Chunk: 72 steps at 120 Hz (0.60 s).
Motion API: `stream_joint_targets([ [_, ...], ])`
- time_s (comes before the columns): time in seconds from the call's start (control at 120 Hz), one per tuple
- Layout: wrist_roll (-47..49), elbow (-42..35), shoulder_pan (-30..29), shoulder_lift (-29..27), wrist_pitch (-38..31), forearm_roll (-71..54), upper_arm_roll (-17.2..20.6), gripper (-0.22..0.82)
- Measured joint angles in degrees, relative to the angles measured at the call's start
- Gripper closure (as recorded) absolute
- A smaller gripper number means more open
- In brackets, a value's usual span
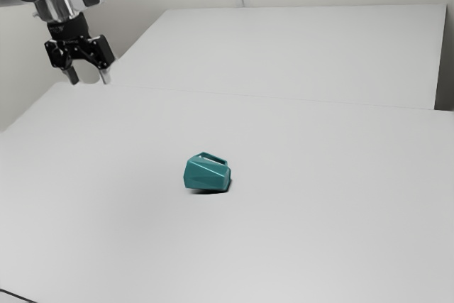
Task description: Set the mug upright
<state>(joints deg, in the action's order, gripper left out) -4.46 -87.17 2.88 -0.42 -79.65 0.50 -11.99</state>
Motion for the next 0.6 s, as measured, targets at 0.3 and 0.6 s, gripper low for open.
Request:
stream_joint_targets([
  [0.3,-0.8,-8.1,-8.7,2.1,-9.9,6.5,1.8,0.01],
  [0.6,-12.5,-20.5,-3.7,12.0,-23.4,33.0,-4.8,0.02],
])
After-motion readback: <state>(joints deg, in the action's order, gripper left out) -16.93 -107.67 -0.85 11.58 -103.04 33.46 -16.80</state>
